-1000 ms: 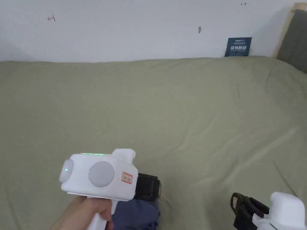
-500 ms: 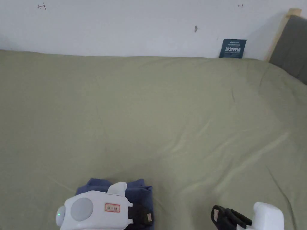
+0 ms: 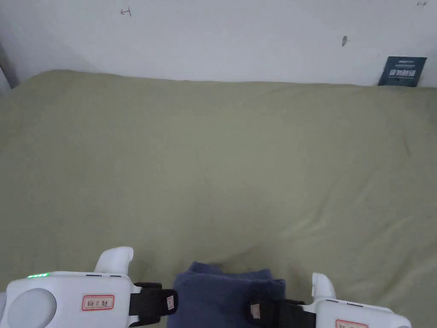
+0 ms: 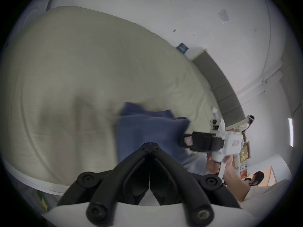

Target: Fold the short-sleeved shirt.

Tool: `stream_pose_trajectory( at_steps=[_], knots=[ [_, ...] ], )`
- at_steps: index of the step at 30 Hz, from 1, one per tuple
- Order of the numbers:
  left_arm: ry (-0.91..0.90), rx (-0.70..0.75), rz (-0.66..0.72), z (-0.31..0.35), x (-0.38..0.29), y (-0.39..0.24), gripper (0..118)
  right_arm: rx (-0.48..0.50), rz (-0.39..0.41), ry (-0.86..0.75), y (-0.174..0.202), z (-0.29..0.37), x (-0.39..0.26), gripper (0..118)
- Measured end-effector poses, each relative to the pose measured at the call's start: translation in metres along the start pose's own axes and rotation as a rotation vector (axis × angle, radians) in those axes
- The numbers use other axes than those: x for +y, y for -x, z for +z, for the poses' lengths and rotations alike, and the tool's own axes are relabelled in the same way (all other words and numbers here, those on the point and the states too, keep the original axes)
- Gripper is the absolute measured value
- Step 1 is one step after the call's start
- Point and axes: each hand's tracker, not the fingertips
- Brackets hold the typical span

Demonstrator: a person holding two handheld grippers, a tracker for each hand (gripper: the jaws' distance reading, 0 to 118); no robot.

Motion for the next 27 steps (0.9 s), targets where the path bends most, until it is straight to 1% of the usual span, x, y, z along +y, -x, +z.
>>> stream_pose_trajectory(
  at_steps=[2,3,4,5,6,7,8,9,10,12,13,14,15,17,19,20,21,22,23,24,26,27],
  knots=[
    [0.013,-0.017,0.014,-0.004,0.002,0.018,0,-0.050,-0.042,0.020,-0.022,-0.006,0.007,2],
    [0.030,-0.029,0.034,-0.008,0.003,0.025,2,-0.046,-0.076,0.024,-0.032,-0.006,0.009,2],
    [0.044,-0.065,0.028,-0.012,0.003,0.030,6,0.028,-0.132,0.021,-0.040,-0.004,0.010,2],
    [0.049,-0.079,0.027,-0.015,0.004,0.034,21,0.079,-0.174,0.018,-0.043,-0.002,0.010,2],
    [0.056,-0.094,0.028,-0.018,0.005,0.037,50,0.064,-0.191,0.010,-0.044,-0.001,0.010,2],
    [0.051,-0.137,0.043,-0.023,0.005,0.041,89,0.053,-0.162,0.009,-0.043,-0.001,0.009,2],
    [0.067,-0.186,0.053,-0.030,0.004,0.044,118,0.053,-0.151,0.013,-0.041,-0.002,0.009,2],
    [0.097,-0.223,0.067,-0.039,0.005,0.045,118,0.041,-0.138,0.011,-0.035,-0.002,0.007,2],
    [0.088,-0.270,0.090,-0.042,0.008,0.047,118,0.040,-0.139,0.010,-0.034,-0.002,0.007,2],
    [0.117,-0.317,0.118,-0.055,0.013,0.046,115,0.036,-0.139,0.011,-0.035,-0.002,0.008,2],
    [0.116,-0.332,0.131,-0.064,0.015,0.045,111,0.036,-0.140,0.012,-0.035,-0.002,0.008,2],
    [0.110,-0.327,0.125,-0.071,0.017,0.044,101,0.037,-0.142,0.013,-0.036,-0.002,0.008,2],
    [0.117,-0.334,0.123,-0.081,0.019,0.041,96,0.041,-0.148,0.013,-0.036,-0.002,0.008,2],
    [0.126,-0.356,0.106,-0.101,0.014,0.036,96,0.045,-0.163,0.013,-0.037,-0.002,0.009,2],
    [0.142,-0.373,0.078,-0.103,0.019,0.038,95,0.041,-0.161,0.015,-0.036,-0.002,0.009,2],
    [0.139,-0.369,0.081,-0.100,0.020,0.040,90,0.041,-0.158,0.014,-0.036,-0.002,0.009,2],
    [0.128,-0.314,0.079,-0.095,0.023,0.041,72,0.042,-0.160,0.014,-0.037,-0.001,0.010,2],
    [0.109,-0.279,0.060,-0.092,0.025,0.044,40,0.043,-0.164,0.014,-0.037,-0.001,0.010,2],
    [0.122,-0.275,0.061,-0.093,0.027,0.048,37,0.046,-0.164,0.007,-0.034,0.000,0.010,2],
    [0.160,-0.342,0.114,-0.092,0.022,0.053,37,0.037,-0.158,0.003,-0.030,0.001,0.010,2],
    [0.137,-0.325,0.107,-0.089,0.024,0.050,37,0.017,-0.133,-0.003,-0.022,0.003,0.009,2],
    [0.139,-0.352,0.134,-0.084,0.024,0.052,37,0.000,-0.120,-0.007,-0.016,0.006,0.008,2]
  ],
)
